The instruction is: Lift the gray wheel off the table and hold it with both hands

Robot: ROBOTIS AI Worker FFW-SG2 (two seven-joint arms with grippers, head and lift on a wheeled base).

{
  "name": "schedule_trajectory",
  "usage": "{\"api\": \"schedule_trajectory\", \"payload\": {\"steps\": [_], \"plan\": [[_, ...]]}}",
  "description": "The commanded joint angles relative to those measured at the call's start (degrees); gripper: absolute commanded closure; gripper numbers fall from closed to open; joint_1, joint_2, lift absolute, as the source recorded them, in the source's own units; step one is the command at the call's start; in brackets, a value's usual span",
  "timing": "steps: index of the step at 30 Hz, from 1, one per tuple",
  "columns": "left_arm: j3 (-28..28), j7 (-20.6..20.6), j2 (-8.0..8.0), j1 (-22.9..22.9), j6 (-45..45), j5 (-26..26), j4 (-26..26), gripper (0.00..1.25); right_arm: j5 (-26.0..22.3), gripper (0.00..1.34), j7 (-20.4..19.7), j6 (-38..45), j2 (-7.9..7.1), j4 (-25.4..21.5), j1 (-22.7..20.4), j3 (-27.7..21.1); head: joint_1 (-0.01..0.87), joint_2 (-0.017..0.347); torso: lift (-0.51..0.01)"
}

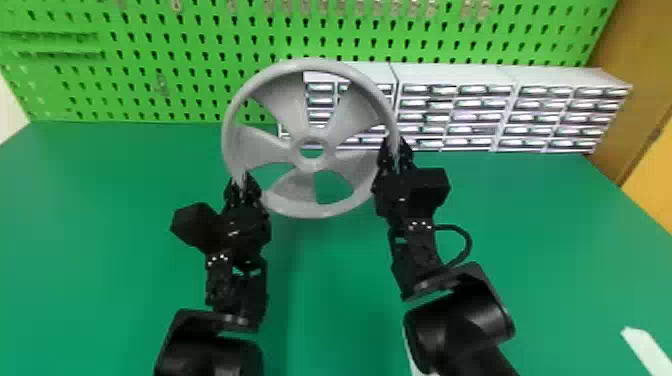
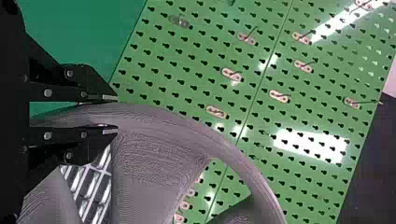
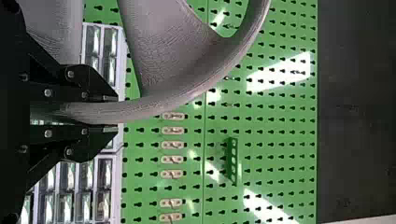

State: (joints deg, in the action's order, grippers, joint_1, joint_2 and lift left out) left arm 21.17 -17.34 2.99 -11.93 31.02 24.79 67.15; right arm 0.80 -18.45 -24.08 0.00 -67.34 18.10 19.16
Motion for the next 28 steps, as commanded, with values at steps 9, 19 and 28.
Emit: {"api": "schedule_trajectory", "payload": {"steps": [9,19,28], "plan": [[-0.26,-0.07,0.0,0.15,0.09,-0.09,0.17,0.99,-0.1,1.2,0.0,0.18,0.0,0.01,0.0,0.09,0.711,0.015,-0.098],[-0.43,-0.07,0.0,0.24,0.09,0.08,0.26,0.99,-0.28,1.2,0.0,0.18,-0.09,0.01,0.0,0.09,0.711,0.015,-0.098],[-0.43,-0.07,0.0,0.33,0.09,0.26,0.26,0.99,-0.28,1.2,0.0,0.18,0.0,0.01,0.0,0.09,0.711,0.015,-0.098]]}}
